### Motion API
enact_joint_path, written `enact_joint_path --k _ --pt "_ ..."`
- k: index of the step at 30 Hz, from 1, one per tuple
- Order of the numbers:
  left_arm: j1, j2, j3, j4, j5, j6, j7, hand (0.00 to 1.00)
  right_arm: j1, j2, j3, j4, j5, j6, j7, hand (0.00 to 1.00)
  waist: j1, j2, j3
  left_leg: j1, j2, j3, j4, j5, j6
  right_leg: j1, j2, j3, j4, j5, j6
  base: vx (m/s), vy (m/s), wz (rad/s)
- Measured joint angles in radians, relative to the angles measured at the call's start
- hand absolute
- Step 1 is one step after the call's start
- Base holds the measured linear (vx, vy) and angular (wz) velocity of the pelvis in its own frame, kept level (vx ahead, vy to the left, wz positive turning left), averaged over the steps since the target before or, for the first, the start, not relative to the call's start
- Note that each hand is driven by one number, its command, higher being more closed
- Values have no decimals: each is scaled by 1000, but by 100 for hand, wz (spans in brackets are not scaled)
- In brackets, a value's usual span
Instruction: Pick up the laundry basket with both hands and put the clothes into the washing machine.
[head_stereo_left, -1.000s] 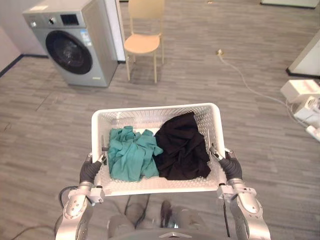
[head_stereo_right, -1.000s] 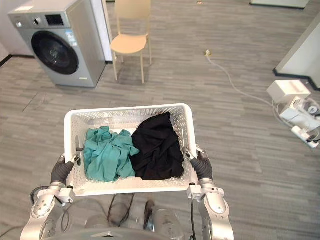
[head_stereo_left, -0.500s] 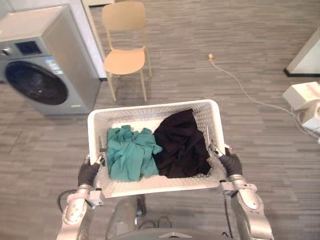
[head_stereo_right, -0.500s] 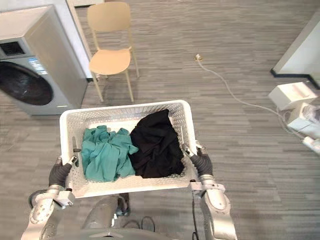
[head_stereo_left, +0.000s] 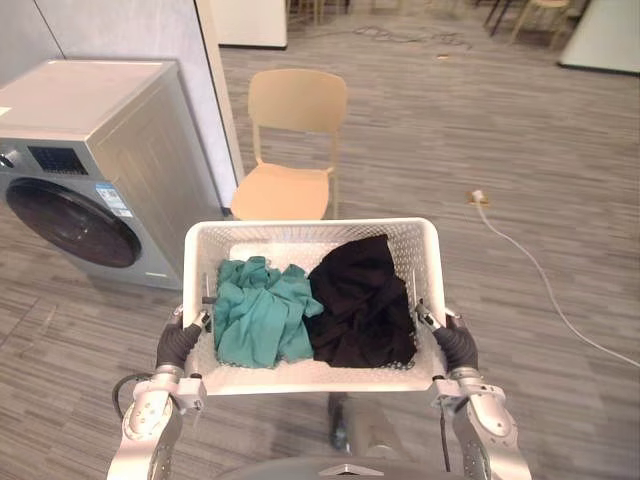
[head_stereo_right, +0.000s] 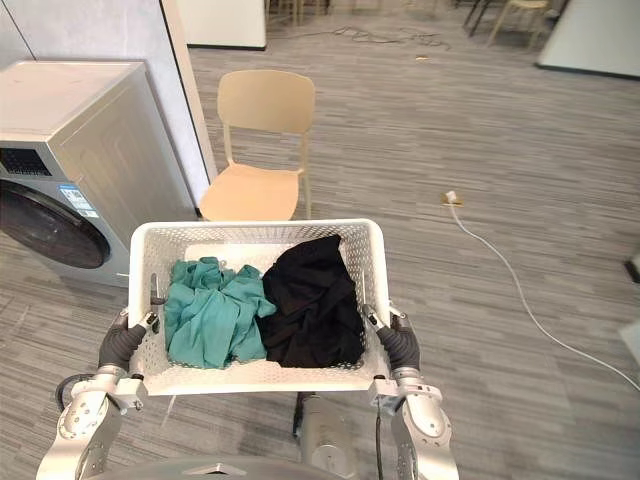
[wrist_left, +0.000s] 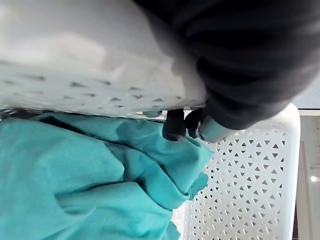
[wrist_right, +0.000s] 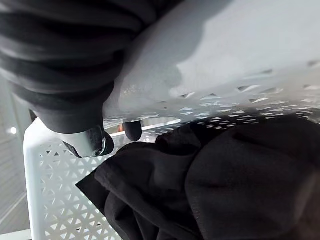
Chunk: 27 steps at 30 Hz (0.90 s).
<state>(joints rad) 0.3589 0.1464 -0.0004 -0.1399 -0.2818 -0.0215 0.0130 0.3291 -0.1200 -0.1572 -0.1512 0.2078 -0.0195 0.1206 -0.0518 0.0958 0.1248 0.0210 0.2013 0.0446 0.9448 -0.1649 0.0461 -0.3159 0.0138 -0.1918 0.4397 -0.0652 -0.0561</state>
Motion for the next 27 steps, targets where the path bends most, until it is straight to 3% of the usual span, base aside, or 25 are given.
enact_joint_path --k 1,2,3,5,8,9,11,12,13,14,15,16,17,18,19,20,21,22,25,27 --pt "2 -7 -1 1 0 0 0 100 -3 -5 0 2 7 1 -1 100 29 17 5 -78 92 37 217 66 21 63 49 -7 -6 -32 -29 696 -228 -28" --pt "3 -7 -3 1 0 0 0 100 -2 -8 0 2 14 1 -3 100 41 19 10 -106 125 48 305 61 27 102 65 -10 -15 -45 -41 552 -164 -30" --pt "2 -7 -3 1 0 0 -1 100 -2 -9 0 2 23 0 -3 100 44 0 26 -159 145 56 411 35 45 186 76 -10 -43 -75 -51 791 -229 -7" --pt "0 -8 -3 0 0 -2 -3 100 -1 -11 -1 -8 24 -2 -4 100 44 -28 40 -239 138 99 415 -10 54 286 72 4 -110 -96 -50 659 -179 -1" --pt "-21 -13 -3 0 0 -3 -4 100 -1 -17 -6 -29 29 -1 -11 100 53 -34 45 -339 63 163 73 -88 -5 375 59 42 -211 -99 -48 504 -47 -25" --pt "-23 -13 -3 0 0 -2 -5 100 -1 -17 -6 -29 29 -1 -14 100 54 -35 47 -346 20 173 -133 -99 -31 407 43 51 -242 -103 -46 466 48 -21" --pt "-21 -21 -3 0 0 -2 -6 100 -1 -21 -9 -28 28 -1 -14 100 53 -40 50 -350 -50 151 -496 -31 -102 464 17 73 -284 -128 -23 497 89 -26" --pt "-19 -25 -3 -1 0 -2 -6 100 -2 -25 -9 -28 27 -2 -14 100 55 -37 49 -352 -56 137 -581 -4 -113 478 14 82 -292 -138 -12 434 129 -47" --pt "-13 -37 -3 -2 0 -2 -5 100 -6 -37 -8 -27 24 -2 -14 100 60 -16 39 -354 -54 103 -714 52 -130 514 13 107 -299 -176 26 351 134 -43" --pt "-10 -41 -3 -2 0 -2 -5 100 -6 -40 -8 -27 22 -2 -14 100 60 -8 34 -354 -53 90 -736 67 -132 528 10 116 -297 -195 38 551 269 -57" --pt "-2 -48 -3 -4 0 -2 -5 100 -6 -43 -8 -27 21 -2 -14 100 66 -4 26 -355 -52 94 -735 99 -119 548 -7 132 -276 -243 65 576 331 -54" --pt "4 -46 -2 -4 1 -1 -5 100 0 -40 -5 -19 21 -2 -14 100 72 -29 7 -359 -82 108 -680 170 -105 555 -53 154 -240 -293 97 588 349 -56" --pt "10 -46 -2 -4 1 -1 -5 100 5 -40 -4 -15 21 -2 -14 100 73 -41 -8 -363 -101 123 -655 186 -90 546 -74 163 -198 -310 122 531 311 -48" --pt "18 -49 -4 -4 1 -1 -5 100 0 -40 -4 -1 16 -4 -14 100 73 -49 -20 -369 -125 134 -602 204 -54 468 -111 178 -7 -327 153 451 249 -31" --pt "16 -41 -3 -3 2 -1 -5 100 -3 -31 -3 15 9 -4 -14 100 72 -60 -23 -361 -143 149 -579 181 -39 413 -141 188 127 -316 173 684 361 -3" --pt "13 -13 -4 -3 2 2 -5 100 -4 -1 -4 24 -5 -3 -14 100 50 -101 -11 -333 -190 155 -548 122 -8 289 -199 189 417 -183 215 564 278 27" --pt "12 0 -3 -3 2 5 -3 100 -3 13 -4 29 -14 -3 -14 100 39 -110 -9 -321 -201 147 -540 105 1 257 -209 190 498 -108 218 556 248 48" --pt "13 17 -1 -1 3 15 2 100 1 37 -4 58 -21 -1 -14 100 33 -121 -6 -277 -212 138 -547 81 17 201 -232 177 626 -80 208 522 180 32" --pt "17 31 1 -2 5 21 3 100 8 53 3 72 -24 -3 -14 100 43 -85 17 -100 -205 111 -637 58 22 160 -255 44 642 -145 135 424 150 14" --pt "14 31 20 -5 5 17 3 100 -3 52 19 67 -24 -8 -14 100 44 -76 17 -49 -201 109 -681 53 14 129 -252 -19 499 -191 130 305 44 17"
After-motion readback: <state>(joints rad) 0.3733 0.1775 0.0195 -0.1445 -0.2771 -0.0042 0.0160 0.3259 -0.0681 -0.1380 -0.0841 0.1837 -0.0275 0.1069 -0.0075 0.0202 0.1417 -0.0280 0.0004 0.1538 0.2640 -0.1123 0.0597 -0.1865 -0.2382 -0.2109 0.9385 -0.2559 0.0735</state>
